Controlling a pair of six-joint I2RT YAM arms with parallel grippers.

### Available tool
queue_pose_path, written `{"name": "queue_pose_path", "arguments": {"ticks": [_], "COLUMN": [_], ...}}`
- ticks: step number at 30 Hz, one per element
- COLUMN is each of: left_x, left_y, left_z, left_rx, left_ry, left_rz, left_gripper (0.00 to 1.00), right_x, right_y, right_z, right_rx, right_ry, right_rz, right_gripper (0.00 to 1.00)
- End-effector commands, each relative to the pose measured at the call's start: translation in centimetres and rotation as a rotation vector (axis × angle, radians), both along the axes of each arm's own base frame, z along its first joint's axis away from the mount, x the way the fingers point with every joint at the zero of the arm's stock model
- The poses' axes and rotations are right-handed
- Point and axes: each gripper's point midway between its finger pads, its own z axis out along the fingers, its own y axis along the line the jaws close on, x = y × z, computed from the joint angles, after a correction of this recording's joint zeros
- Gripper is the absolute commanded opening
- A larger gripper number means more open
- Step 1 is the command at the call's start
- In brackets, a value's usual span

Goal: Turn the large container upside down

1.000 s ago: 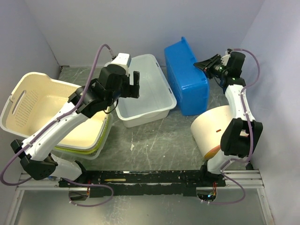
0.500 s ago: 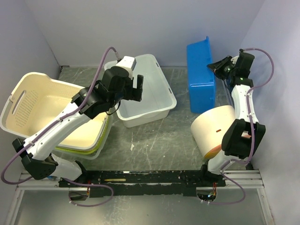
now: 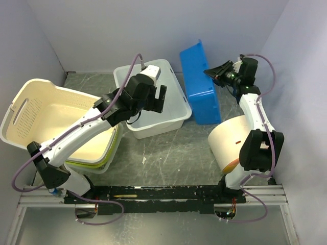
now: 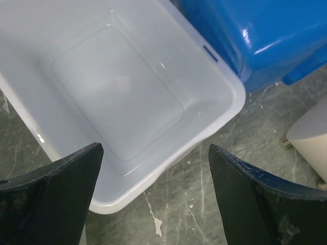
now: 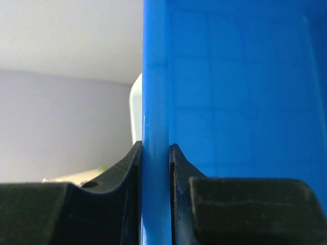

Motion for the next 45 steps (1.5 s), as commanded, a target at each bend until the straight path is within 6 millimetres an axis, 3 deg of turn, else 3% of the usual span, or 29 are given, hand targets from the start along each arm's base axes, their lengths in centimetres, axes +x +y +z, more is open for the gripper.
{"name": "queue_pose_path", "arguments": {"ticks": [1, 5, 8, 11, 19, 24, 29, 32, 35, 40, 45], "left_x": [-0.5, -0.6, -0.5, -0.6, -1.1, -1.3, -1.4, -1.5, -1.6, -1.6, -1.6], "left_y": [1.3, 1.6, 1.3, 0.8, -0.1, -0.3, -0.9, -1.2, -1.4, -1.5, -1.9], "left_z": [5.6, 6.4, 6.4, 6.0, 5.2, 5.4, 5.2, 5.2, 5.3, 5.0, 4.7], "left_rx": [-0.101, -0.104, -0.108, -0.111, -0.099, -0.098, -0.094, -0.091, -0.092, -0.084, -0.079], "left_ry": [-0.101, -0.110, -0.107, -0.096, -0.073, -0.078, -0.073, -0.074, -0.078, -0.076, -0.074], "left_rz": [0.027, 0.030, 0.023, 0.010, -0.024, -0.031, -0.048, -0.053, -0.058, -0.060, -0.070], "left_gripper": [0.96, 0.96, 0.96, 0.96, 0.96, 0.96, 0.96, 0.97, 0.97, 0.97, 0.98], "right_x": [-3.4, -3.9, -3.7, -3.1, -1.8, -1.7, -1.4, -1.1, -1.2, -1.7, -1.9], "right_y": [5.6, 6.3, 6.4, 5.7, -0.9, -4.8, -8.2, -10.1, -11.5, -14.4, -15.9], "right_z": [8.4, 10.4, 9.1, 6.4, -0.9, -3.9, -5.8, -6.4, -7.2, -7.4, -6.2], "right_rx": [0.230, 0.312, 0.362, 0.379, 0.319, 0.239, 0.064, -0.047, -0.142, -0.304, -0.425], "right_ry": [-0.158, -0.192, -0.149, -0.085, 0.077, 0.138, 0.183, 0.202, 0.232, 0.257, 0.253], "right_rz": [0.207, 0.219, 0.218, 0.183, 0.022, -0.077, -0.170, -0.229, -0.261, -0.351, -0.411], "right_gripper": [0.00, 0.00, 0.00, 0.00, 0.00, 0.00, 0.15, 0.19, 0.35, 0.61, 0.77]}}
